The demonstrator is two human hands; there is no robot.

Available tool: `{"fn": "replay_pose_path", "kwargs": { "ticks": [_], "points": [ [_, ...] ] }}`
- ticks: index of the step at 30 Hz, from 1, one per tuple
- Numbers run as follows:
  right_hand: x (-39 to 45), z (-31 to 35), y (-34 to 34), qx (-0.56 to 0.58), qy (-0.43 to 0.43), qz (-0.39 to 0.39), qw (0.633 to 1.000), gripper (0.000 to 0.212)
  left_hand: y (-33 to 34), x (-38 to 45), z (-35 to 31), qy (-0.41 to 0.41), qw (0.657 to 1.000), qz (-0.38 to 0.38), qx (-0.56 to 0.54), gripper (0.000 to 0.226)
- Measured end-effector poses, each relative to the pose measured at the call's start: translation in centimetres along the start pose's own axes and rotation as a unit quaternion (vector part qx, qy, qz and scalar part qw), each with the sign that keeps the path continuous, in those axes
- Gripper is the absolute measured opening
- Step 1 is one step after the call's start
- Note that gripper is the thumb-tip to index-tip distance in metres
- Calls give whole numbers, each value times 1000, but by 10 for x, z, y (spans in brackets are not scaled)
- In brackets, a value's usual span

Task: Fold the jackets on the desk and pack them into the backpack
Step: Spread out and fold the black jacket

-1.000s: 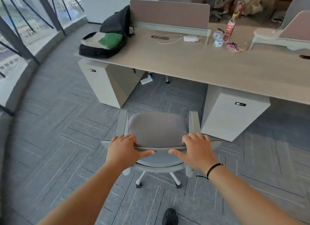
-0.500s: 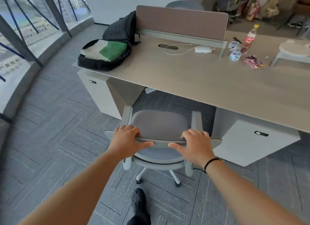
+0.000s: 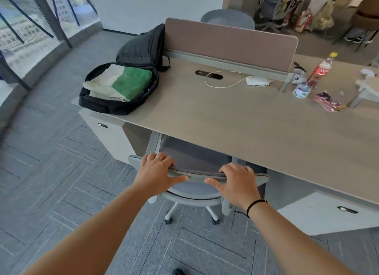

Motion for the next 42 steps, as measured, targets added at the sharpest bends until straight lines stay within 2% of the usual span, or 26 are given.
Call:
{"fn": "replay_pose_path", "kwargs": {
  "ticks": [3,6,15,22,28,33,35,37,39,42],
  "points": [
    [42,5,3,-7,8,-8,1000,85,-5,35,-2,21,999,-25,6,87],
    [80,9,6,-18,19,-19,999,84,-11,77,9,18,999,-38,-1,92],
    [161,29,11,6,44,-21,999,91,-36,156,47,-13,1000,-14,4,99],
    [191,55,15,17,71,-22,997,86,-45,192,79,-1,1000,6,-1,84],
    [200,65,19,-14,91,-28,995,88,-49,195,93,24,1000,-15,12,98],
    [198,69,17,4,129,38,991,96,-45,197,95,43,999,-4,29,95],
    [189,72,14,37,173,58,983,91,-45,194,90,63,997,9,38,91],
    [175,80,10,54,206,57,975,81,-46,190,78,91,994,38,41,76],
    [157,92,7,92,228,41,969,73,-47,186,56,143,987,72,16,60],
    [124,102,-6,152,246,32,957,68,-53,173,9,229,966,116,-37,52]
  ]
}}
Point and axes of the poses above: each hand's wrist, its own x-axis towards the middle knuckle, its own y-axis out of the palm, z = x × y, the point moved 5 cm from there along x, towards the middle knuckle, and after that the axes turned 7 degrees about -y, right-handed, at the moved point
